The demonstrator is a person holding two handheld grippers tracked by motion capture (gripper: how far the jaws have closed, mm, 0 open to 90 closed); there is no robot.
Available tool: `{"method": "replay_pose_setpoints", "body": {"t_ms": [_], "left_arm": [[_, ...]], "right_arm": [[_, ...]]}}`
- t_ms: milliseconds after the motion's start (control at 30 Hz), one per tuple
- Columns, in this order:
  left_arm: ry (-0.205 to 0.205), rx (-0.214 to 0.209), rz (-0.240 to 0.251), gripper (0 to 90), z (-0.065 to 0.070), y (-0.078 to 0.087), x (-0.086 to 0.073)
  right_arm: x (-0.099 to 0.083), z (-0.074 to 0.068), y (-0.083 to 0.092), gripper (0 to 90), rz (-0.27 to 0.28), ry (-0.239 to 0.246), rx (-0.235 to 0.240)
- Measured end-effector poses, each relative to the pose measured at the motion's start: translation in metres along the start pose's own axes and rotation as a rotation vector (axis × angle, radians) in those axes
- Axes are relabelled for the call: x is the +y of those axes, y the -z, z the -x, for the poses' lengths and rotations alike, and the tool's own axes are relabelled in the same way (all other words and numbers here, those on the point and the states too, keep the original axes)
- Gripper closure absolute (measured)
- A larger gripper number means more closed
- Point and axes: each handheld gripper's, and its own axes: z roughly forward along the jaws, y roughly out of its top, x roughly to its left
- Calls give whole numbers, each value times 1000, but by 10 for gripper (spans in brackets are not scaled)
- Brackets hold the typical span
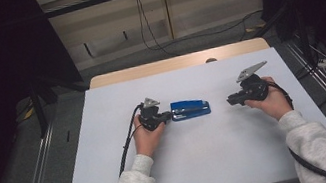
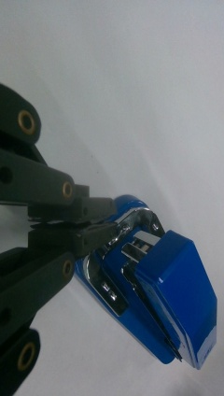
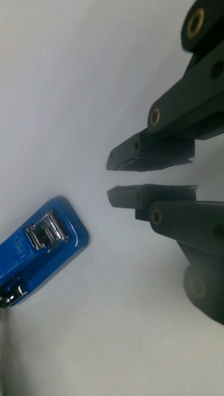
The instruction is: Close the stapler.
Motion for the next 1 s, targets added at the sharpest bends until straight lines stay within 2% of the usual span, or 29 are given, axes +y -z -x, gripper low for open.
{"method": "replay_pose_setpoints", "body": {"t_ms": [100, 167, 233, 267, 367, 400, 467, 500, 567, 633, 700, 733, 800, 833, 900, 1000], "left_arm": [[-3, 7, 6, 815, 0, 1, 0], [4, -1, 4, 775, 0, 3, 0], [2, 11, 10, 747, -1, 6, 0], [7, 11, 13, 715, -2, 8, 0], [26, 10, 28, 671, -3, 15, 0], [29, 8, 32, 627, -3, 17, -1], [37, 0, 36, 604, -3, 22, -1], [41, 0, 42, 566, -2, 24, -2], [26, -23, 48, 528, -2, 29, -2], [19, -31, 56, 451, -2, 34, -3], [17, -46, 55, 433, -2, 39, -4], [27, -36, 63, 412, -1, 41, -5], [29, -34, 49, 390, -2, 44, -7], [36, -44, 48, 385, -2, 46, -8], [46, -40, 39, 320, -4, 50, -9], [65, -38, 55, 278, -6, 57, -12]], "right_arm": [[-2, -1, 2, 758, 15, -22, 14], [-2, -2, 4, 700, 28, -31, 16], [-3, -3, 6, 692, 42, -39, 31], [-2, -5, 8, 650, 43, -40, 26], [-3, -10, 11, 619, 55, -45, 43], [-4, -12, 11, 594, 48, -43, 40], [-4, -16, 12, 565, 34, -23, 36], [-5, -17, 13, 533, 35, -32, 36], [-7, -19, 14, 493, 31, -24, 32], [-9, -21, 16, 448, 36, -28, 34], [-11, -24, 18, 400, 33, -25, 27], [-12, -26, 20, 385, 32, -28, 24], [-16, -28, 22, 350, 39, -39, 30], [-18, -29, 22, 324, 36, -40, 32], [-21, -32, 23, 296, 35, -45, 28], [-24, -37, 26, 269, 44, -43, 32]]}}
